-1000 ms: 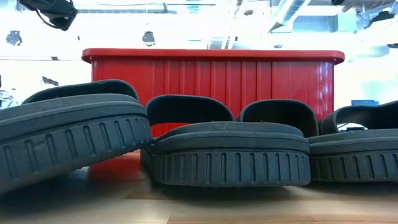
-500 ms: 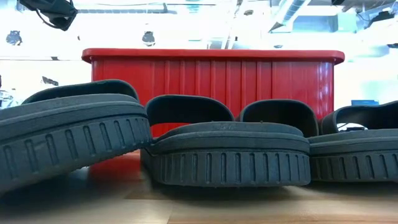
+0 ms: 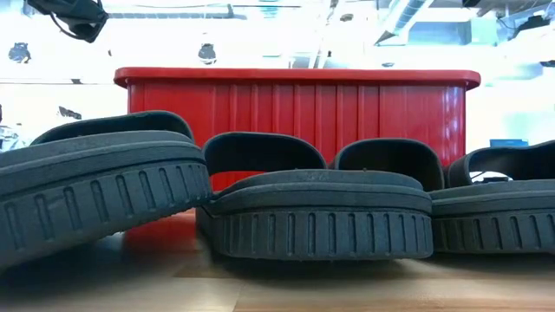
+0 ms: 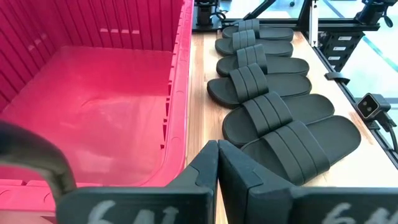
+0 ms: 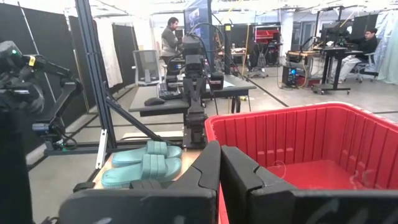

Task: Pick and place slides into bin
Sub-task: Put the green slide into the red bin

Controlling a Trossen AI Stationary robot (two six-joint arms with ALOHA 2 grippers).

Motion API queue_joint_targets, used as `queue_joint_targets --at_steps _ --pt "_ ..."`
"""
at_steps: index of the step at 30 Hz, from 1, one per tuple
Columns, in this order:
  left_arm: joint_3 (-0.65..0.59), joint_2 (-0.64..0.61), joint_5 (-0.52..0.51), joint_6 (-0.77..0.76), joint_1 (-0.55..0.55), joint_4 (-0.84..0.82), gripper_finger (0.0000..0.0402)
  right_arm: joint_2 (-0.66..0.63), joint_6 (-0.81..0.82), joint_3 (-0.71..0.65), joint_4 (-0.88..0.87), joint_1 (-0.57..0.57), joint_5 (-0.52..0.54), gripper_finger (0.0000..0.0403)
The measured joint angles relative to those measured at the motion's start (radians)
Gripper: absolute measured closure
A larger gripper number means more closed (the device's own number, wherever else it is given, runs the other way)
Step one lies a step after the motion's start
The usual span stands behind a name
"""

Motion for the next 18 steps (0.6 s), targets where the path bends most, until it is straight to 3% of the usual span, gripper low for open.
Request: queue_joint_targets --at_steps 7,11,15,18 --pt "-0.014 0.020 -0.045 -0.090 0.000 0.195 0.0401 0.000 0.000 0.000 0.000 0.000 0.000 0.0403" --pt "-0.014 0.038 -0.123 -0.108 0.000 0.297 0.0401 0.000 0.000 0.000 0.000 0.000 0.000 0.0403" --pt "-0.016 0.040 -0.106 -0.293 0.000 0.301 0.0401 0.000 0.000 0.000 0.000 0.000 0.000 0.0403" --pt "-0.019 0.054 -0.152 -0.346 0.000 0.352 0.0401 0.000 0.000 0.000 0.000 0.000 0.000 0.0403"
